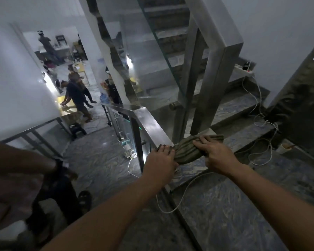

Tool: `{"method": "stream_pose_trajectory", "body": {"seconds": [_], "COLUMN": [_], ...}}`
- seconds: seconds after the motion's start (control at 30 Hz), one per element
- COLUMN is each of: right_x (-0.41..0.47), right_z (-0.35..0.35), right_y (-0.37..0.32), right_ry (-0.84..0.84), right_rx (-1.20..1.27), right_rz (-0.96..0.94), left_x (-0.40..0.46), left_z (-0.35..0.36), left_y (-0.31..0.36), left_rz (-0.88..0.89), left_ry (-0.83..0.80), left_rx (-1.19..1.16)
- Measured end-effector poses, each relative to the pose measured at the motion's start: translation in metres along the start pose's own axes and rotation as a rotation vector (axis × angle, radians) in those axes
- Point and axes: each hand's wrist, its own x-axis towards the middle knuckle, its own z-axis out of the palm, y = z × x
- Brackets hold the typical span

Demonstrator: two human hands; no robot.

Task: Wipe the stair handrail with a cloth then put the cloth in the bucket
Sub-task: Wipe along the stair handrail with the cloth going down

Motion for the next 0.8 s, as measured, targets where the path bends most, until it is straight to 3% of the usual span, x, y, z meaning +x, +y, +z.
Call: {"method": "stream_pose_trajectory", "body": {"seconds": [0.37,0.53,0.67,0.8], "right_x": [-0.014,-0.019,-0.026,-0.031], "right_z": [0.011,0.009,0.011,0.010], "right_y": [-0.055,-0.085,-0.109,-0.129], "right_ry": [0.103,0.091,0.128,0.060], "right_rx": [-0.051,-0.081,-0.057,-0.084], "right_rz": [-0.049,-0.090,-0.084,-0.035], "left_x": [-0.029,-0.047,-0.066,-0.074], "left_z": [-0.008,-0.011,-0.005,-0.007], "left_y": [-0.026,-0.053,-0.072,-0.086], "left_rz": [0.049,-0.098,-0.160,-0.155], "left_ry": [0.141,-0.058,-0.060,-0.029], "left_rx": [-0.073,-0.120,-0.186,-0.192]}}
